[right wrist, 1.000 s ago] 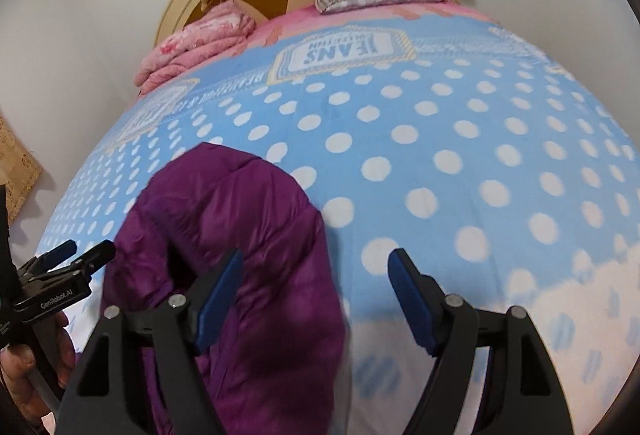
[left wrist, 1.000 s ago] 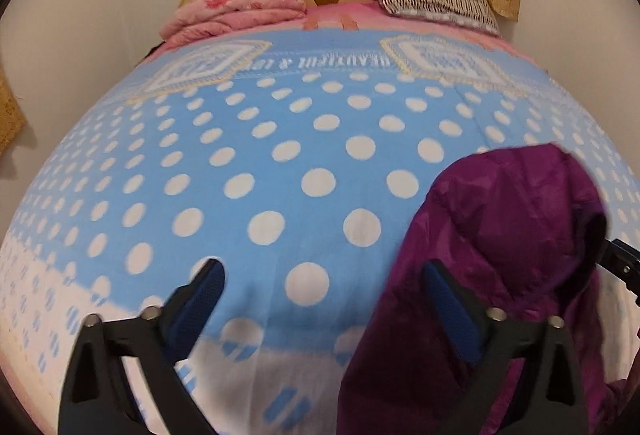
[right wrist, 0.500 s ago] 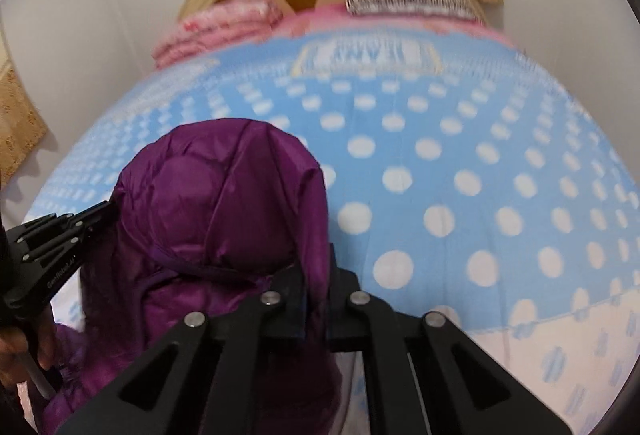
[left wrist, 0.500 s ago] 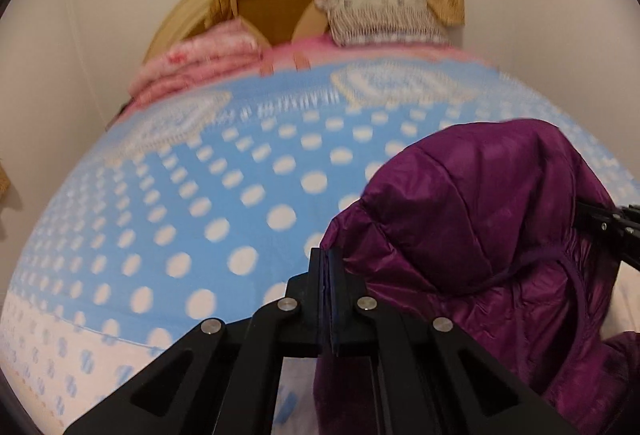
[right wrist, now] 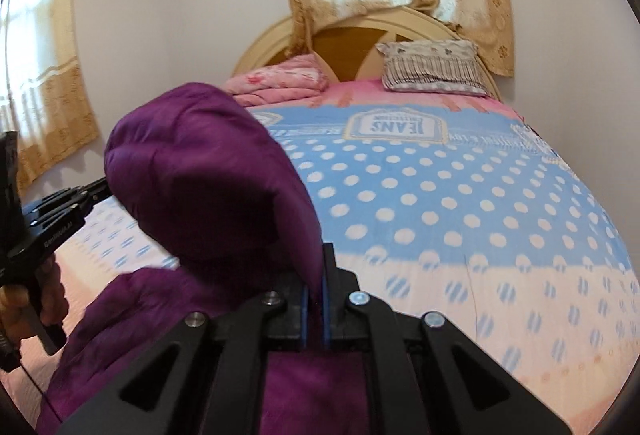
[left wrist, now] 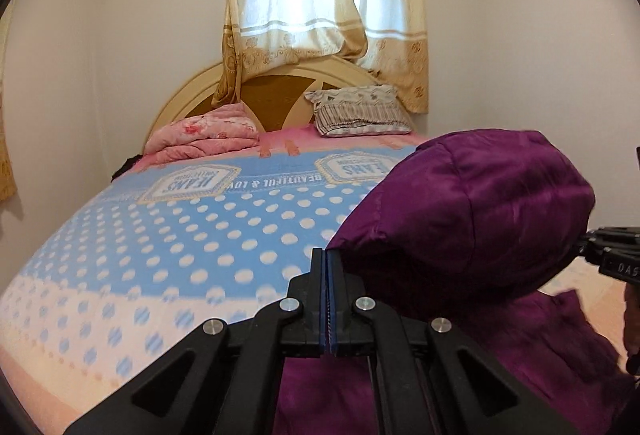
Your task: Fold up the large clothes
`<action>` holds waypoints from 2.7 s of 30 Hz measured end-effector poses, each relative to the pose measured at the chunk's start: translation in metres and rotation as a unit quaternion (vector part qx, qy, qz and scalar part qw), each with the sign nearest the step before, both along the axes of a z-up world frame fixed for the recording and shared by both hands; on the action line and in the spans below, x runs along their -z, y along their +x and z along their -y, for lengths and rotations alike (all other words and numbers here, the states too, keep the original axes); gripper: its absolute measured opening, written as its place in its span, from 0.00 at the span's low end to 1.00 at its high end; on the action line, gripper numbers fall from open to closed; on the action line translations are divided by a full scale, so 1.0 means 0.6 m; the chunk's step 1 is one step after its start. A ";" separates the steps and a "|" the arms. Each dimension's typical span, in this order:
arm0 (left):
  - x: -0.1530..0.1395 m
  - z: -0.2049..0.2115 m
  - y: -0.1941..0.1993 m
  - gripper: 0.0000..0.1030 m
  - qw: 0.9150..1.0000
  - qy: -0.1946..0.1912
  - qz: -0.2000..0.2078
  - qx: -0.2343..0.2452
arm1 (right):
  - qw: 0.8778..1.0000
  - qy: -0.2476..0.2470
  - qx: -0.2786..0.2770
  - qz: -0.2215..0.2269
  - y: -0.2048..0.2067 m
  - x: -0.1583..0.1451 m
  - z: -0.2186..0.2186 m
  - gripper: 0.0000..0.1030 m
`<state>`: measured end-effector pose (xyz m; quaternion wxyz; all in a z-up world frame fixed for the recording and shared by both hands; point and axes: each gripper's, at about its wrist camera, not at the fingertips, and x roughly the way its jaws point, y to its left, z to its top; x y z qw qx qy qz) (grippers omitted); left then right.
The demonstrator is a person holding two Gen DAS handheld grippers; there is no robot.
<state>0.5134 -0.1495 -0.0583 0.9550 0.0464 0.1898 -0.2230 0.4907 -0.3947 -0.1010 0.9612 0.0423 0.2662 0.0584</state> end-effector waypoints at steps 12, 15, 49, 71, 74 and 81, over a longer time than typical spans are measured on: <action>0.155 -0.017 -0.134 0.00 0.995 0.087 -0.048 0.020 | 0.991 -0.088 -0.028 -0.101 -0.085 0.126 -0.013 0.05; 0.158 -0.031 -0.145 0.00 0.994 0.088 -0.059 0.012 | 0.989 -0.085 -0.024 -0.119 -0.101 0.137 0.009 0.05; 0.211 0.077 -0.072 0.88 0.972 0.170 -0.149 -0.060 | 0.972 -0.061 -0.003 -0.229 -0.035 0.196 -0.088 0.58; 0.213 0.127 0.036 0.89 0.951 0.119 -0.194 -0.208 | 0.969 0.029 0.182 -0.165 0.043 0.201 -0.051 0.46; 0.238 0.124 0.054 0.90 0.949 0.098 -0.233 -0.191 | 0.972 -0.001 0.176 -0.156 0.042 0.213 -0.064 0.47; 0.245 0.130 0.056 0.95 0.946 0.103 -0.235 -0.197 | 0.972 -0.008 0.174 -0.155 0.036 0.212 -0.066 0.49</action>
